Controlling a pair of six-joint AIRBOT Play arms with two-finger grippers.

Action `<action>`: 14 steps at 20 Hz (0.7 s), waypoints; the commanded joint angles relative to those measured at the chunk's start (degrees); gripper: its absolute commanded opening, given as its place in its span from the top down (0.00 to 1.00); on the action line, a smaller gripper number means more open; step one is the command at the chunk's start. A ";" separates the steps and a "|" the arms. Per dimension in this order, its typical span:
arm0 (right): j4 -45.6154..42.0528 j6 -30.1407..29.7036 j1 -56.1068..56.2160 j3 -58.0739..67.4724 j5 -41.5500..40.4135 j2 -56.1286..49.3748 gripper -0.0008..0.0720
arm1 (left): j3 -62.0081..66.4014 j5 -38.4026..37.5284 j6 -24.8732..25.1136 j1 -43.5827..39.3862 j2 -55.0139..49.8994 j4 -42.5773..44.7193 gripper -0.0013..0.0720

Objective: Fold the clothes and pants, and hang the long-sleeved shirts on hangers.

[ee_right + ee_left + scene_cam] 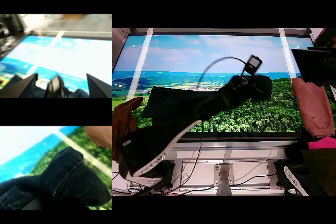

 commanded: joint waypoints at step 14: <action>-27.43 9.20 0.00 1.38 22.77 -8.31 0.03 | 0.02 -22.05 6.03 5.33 14.73 6.27 0.17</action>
